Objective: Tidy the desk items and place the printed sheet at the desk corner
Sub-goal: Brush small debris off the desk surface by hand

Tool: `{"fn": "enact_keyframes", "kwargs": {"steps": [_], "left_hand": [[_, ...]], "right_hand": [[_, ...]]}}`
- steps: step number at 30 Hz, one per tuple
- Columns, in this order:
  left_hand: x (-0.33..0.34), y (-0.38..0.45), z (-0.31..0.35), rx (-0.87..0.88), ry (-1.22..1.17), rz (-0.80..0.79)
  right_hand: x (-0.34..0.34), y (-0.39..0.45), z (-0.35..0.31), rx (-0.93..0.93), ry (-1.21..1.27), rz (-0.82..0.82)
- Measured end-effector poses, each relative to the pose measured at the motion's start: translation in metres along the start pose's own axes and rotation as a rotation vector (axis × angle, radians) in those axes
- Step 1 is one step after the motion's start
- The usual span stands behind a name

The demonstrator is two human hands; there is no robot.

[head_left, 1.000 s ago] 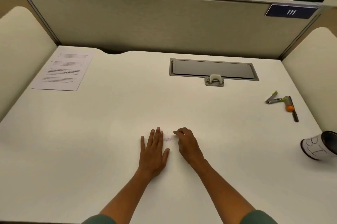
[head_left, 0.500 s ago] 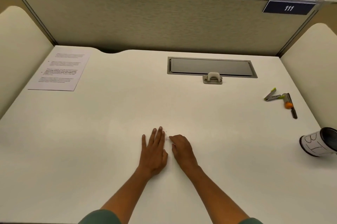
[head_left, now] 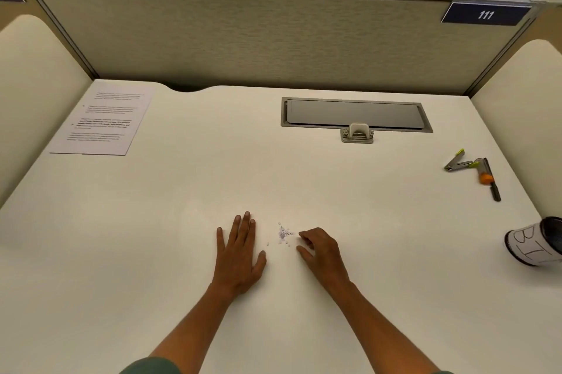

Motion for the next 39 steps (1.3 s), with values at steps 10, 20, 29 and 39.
{"fn": "enact_keyframes", "kwargs": {"steps": [10,20,29,39], "left_hand": [[0.001,0.024,0.033,-0.062,-0.012,-0.018],[0.002,-0.022,0.024,-0.070,-0.032,0.072],[0.013,-0.029,0.062,-0.049,-0.054,0.007],[-0.004,0.013,0.042,0.006,-0.042,0.012]], "right_hand": [[0.027,0.023,-0.016,-0.007,0.042,0.024],[0.011,0.016,0.005,-0.030,-0.144,0.045],[0.036,0.017,-0.017,-0.123,-0.053,-0.017],[0.014,0.015,0.012,-0.083,-0.090,-0.032]]}}
Point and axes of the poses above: each hand's wrist, its own y-axis towards the middle knuckle, its own x-axis out of the palm, z = x × y, the point moved 2 cm from there along y, towards the middle knuckle, and after that the axes turned 8 degrees about -x, right-handed, at the moved point
